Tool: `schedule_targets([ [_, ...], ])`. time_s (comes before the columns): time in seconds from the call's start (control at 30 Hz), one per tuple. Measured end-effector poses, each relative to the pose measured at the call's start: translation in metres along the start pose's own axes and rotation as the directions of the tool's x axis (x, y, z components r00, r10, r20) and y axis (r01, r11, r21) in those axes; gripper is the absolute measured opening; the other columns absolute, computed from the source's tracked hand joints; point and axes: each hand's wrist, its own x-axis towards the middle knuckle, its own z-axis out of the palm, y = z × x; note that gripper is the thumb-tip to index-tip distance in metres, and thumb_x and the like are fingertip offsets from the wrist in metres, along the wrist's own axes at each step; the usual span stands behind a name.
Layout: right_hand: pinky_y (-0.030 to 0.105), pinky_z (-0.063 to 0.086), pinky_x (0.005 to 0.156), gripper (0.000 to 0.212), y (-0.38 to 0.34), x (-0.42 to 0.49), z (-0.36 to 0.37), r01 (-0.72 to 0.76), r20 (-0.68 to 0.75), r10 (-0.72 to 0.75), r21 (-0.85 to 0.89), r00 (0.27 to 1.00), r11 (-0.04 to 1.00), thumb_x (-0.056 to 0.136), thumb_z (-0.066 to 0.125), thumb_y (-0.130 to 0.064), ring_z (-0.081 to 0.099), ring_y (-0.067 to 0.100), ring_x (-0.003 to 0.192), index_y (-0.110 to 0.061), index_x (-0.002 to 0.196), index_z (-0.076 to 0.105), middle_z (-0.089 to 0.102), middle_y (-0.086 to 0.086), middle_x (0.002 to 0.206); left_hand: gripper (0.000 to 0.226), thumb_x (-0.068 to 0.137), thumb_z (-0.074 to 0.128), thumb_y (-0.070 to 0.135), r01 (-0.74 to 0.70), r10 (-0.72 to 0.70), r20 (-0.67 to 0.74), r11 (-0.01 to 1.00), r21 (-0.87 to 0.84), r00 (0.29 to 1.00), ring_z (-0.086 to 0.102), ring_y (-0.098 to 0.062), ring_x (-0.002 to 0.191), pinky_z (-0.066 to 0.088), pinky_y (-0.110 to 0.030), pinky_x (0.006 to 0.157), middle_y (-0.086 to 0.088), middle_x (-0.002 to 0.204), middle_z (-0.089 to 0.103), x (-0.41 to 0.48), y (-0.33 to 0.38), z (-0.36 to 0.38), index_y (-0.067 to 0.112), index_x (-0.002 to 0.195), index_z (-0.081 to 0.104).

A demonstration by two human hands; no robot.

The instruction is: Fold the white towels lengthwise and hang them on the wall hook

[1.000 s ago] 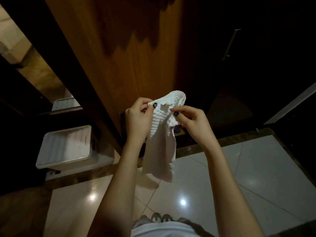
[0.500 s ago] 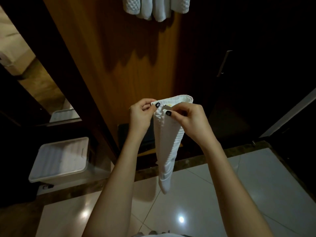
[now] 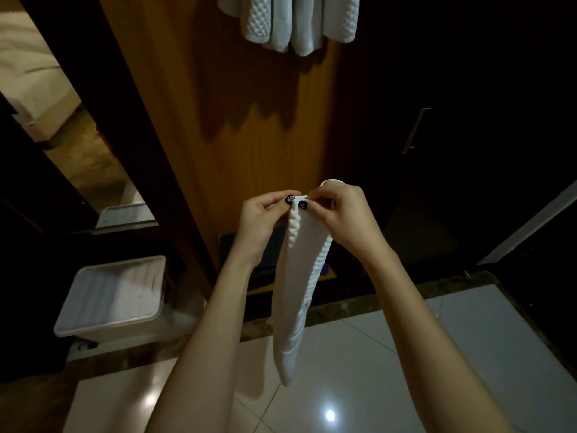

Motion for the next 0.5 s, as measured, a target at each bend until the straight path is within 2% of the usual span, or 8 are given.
schedule_targets([
  [0.13,0.027,0.048,0.066,0.016,-0.003,0.003,-0.001,-0.002,-0.037,0.001,-0.028,0.999,1.000,0.090,0.067,-0.017,0.059,0.015,0.076,-0.002,0.089,0.073,0.064,0.004,0.082,0.023,0.084,0.066,0.010,-0.008,0.009,0.088,1.000,-0.012,0.996,0.069,-0.013,0.096,0.054,-0.019,0.076,0.001,0.099,0.075,-0.004,0.009,-0.004,0.015,0.106,0.069],
  [0.23,0.019,0.041,0.063,0.015,-0.007,0.004,-0.001,0.002,-0.043,-0.003,-0.024,0.999,1.000,0.090,0.067,-0.016,0.057,0.013,0.074,-0.003,0.089,0.073,0.063,0.002,0.080,0.031,0.082,0.068,-0.001,-0.046,0.044,0.031,0.998,0.051,0.999,0.069,-0.010,0.094,0.053,-0.018,0.077,0.003,0.094,0.075,-0.007,0.012,0.002,0.012,0.109,0.067],
  [0.3,0.021,0.041,0.065,0.015,-0.006,0.001,-0.004,0.003,-0.057,-0.003,0.006,0.998,1.000,0.091,0.066,-0.018,0.056,0.013,0.074,-0.005,0.087,0.073,0.061,0.002,0.080,0.028,0.082,0.068,-0.001,-0.062,0.063,-0.014,0.996,0.060,0.998,0.070,-0.008,0.091,0.052,-0.016,0.073,0.005,0.091,0.075,-0.008,0.013,0.005,0.013,0.106,0.068],
  [0.4,0.017,0.043,0.077,0.010,0.008,-0.007,-0.025,-0.019,-0.163,0.036,0.108,0.986,0.994,0.092,0.064,-0.028,0.054,0.007,0.087,-0.019,0.091,0.069,0.055,-0.001,0.094,0.026,0.083,0.070,0.004,-0.100,0.102,-0.024,0.992,0.082,0.994,0.070,-0.009,0.090,0.052,-0.016,0.071,0.005,0.091,0.074,-0.007,0.020,0.001,0.022,0.101,0.068],
  [0.43,0.017,0.042,0.085,0.010,0.015,-0.008,-0.034,-0.042,-0.133,0.058,0.121,0.989,0.992,0.091,0.064,-0.035,0.053,0.006,0.097,-0.025,0.093,0.067,0.053,-0.004,0.102,0.025,0.083,0.070,0.005,-0.114,0.117,-0.021,0.990,0.085,0.993,0.070,-0.010,0.090,0.052,-0.016,0.072,0.005,0.092,0.074,-0.005,0.023,-0.001,0.022,0.100,0.067],
  [0.5,0.019,0.038,0.097,0.018,0.023,-0.008,-0.049,-0.081,0.027,0.079,0.096,0.997,0.992,0.084,0.064,-0.050,0.048,0.006,0.114,-0.040,0.098,0.062,0.050,-0.009,0.116,0.024,0.082,0.070,0.005,-0.138,0.139,-0.016,0.987,0.084,0.990,0.069,-0.010,0.089,0.052,-0.016,0.072,0.005,0.091,0.074,-0.002,0.030,-0.004,0.022,0.099,0.067],
])
